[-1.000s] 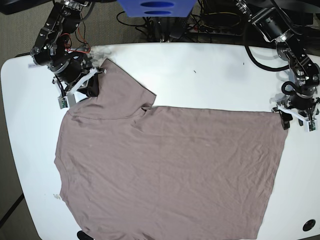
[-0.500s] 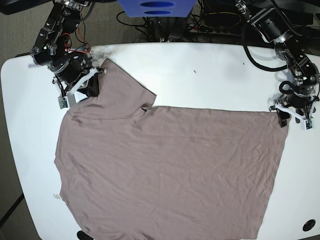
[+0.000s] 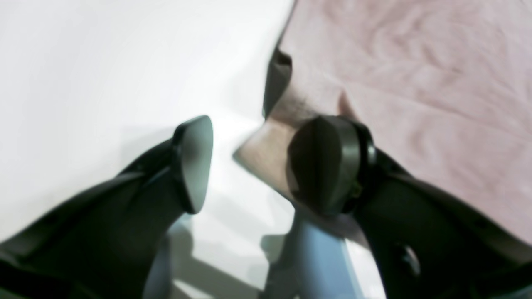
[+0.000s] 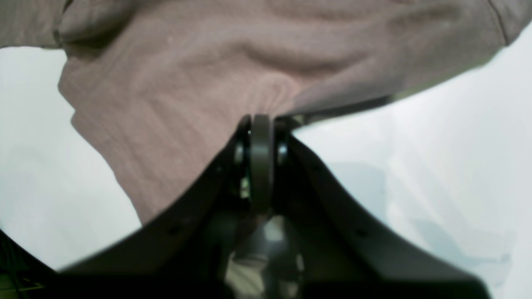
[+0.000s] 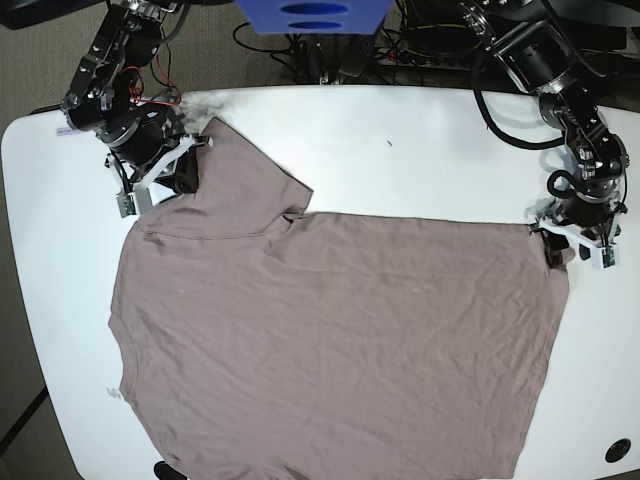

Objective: Fold the T-shirt properly
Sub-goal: 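Adjust the left gripper's grip on the shirt's side edge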

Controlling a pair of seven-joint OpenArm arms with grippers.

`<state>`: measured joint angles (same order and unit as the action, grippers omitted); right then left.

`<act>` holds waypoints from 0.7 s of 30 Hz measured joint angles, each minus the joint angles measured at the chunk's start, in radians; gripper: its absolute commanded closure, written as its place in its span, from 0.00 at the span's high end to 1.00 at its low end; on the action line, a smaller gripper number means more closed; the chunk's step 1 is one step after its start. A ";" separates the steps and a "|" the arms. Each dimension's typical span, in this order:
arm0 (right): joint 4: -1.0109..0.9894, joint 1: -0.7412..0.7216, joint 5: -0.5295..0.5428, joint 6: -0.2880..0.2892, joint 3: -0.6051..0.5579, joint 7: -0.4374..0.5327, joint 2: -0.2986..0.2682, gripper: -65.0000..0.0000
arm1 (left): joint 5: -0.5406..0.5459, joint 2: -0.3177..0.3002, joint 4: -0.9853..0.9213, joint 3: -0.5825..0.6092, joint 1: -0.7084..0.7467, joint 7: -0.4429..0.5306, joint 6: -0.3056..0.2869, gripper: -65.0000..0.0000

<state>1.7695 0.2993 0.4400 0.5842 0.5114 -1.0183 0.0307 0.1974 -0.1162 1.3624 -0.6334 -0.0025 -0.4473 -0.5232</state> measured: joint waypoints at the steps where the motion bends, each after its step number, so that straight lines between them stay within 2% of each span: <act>1: 0.000 0.000 0.000 0.000 0.000 0.000 0.000 0.00 | 0.002 0.000 0.000 0.006 0.000 -0.001 0.000 0.55; 6: 0.000 0.000 0.000 0.000 0.000 0.000 0.000 0.00 | -0.007 0.016 0.032 0.018 0.004 -0.021 -0.001 0.50; 8: 0.000 0.000 0.000 0.000 0.000 0.000 0.000 0.00 | -0.007 0.026 0.043 0.018 0.014 -0.018 -0.001 0.38; 11: 0.000 0.000 0.000 0.000 0.000 0.000 0.000 0.00 | 0.000 0.028 0.064 0.018 0.031 -0.013 -0.001 0.12; 13: 0.000 0.000 0.000 0.000 0.000 0.000 0.000 0.00 | 0.003 0.032 0.072 0.018 0.034 -0.011 -0.001 0.00; 21: 0.000 0.000 0.000 0.000 0.000 0.000 0.000 0.00 | 0.002 0.024 0.073 0.020 0.035 -0.020 -0.004 0.00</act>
<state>1.7695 0.2993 0.4400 0.5842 0.5114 -1.0183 0.0303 0.1993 -0.0917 1.4357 -0.6132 0.0326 -0.4671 -0.5274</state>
